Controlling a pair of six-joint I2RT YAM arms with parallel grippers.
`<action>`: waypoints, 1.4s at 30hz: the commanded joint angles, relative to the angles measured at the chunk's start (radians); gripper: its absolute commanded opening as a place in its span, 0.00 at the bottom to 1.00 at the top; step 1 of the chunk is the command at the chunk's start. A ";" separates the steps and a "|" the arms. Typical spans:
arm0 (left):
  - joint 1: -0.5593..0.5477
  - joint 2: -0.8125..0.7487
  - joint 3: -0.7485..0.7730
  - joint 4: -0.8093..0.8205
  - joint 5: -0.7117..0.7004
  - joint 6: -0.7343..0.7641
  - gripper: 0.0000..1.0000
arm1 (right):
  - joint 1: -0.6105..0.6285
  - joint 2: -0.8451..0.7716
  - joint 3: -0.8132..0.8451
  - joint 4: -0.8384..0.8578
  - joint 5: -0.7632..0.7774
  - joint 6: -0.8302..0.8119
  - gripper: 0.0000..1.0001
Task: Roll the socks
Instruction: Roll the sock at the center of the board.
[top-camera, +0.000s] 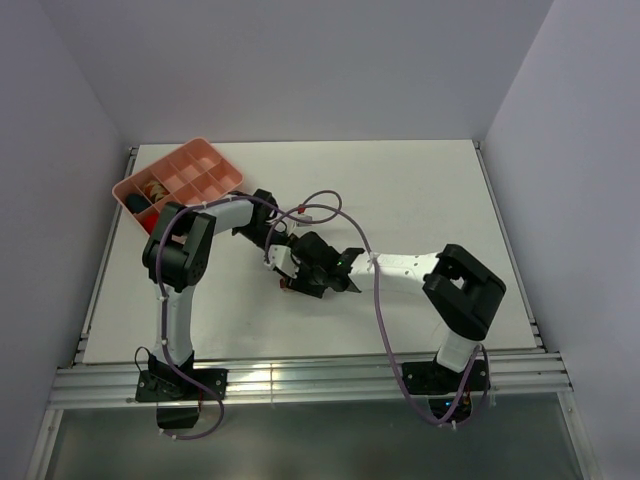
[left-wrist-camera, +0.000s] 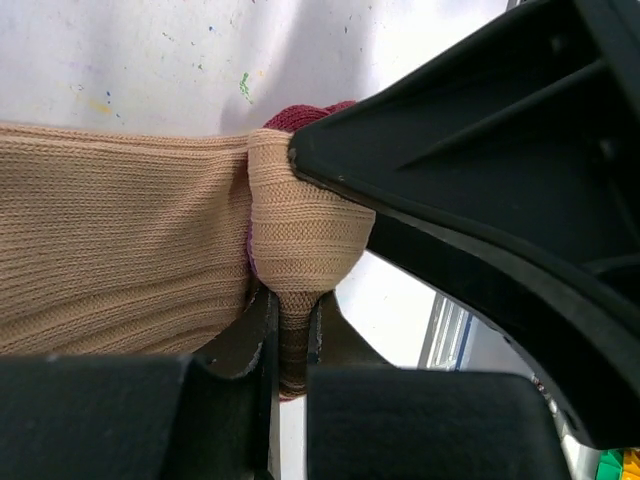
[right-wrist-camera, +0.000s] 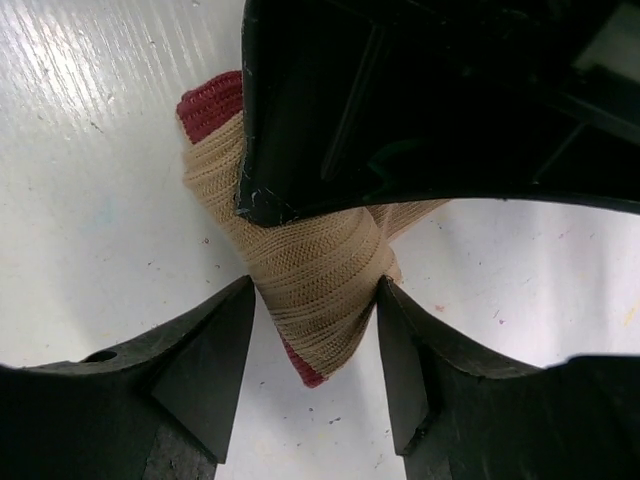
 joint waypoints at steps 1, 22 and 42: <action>0.001 0.069 -0.034 -0.003 -0.203 0.037 0.00 | 0.012 0.034 0.047 -0.028 0.031 -0.026 0.59; 0.073 -0.249 -0.158 0.385 -0.439 -0.243 0.42 | 0.027 0.227 0.204 -0.237 0.002 -0.032 0.00; 0.191 -1.081 -0.523 0.943 -1.116 -0.639 0.60 | 0.026 0.361 0.374 -0.456 -0.071 -0.034 0.00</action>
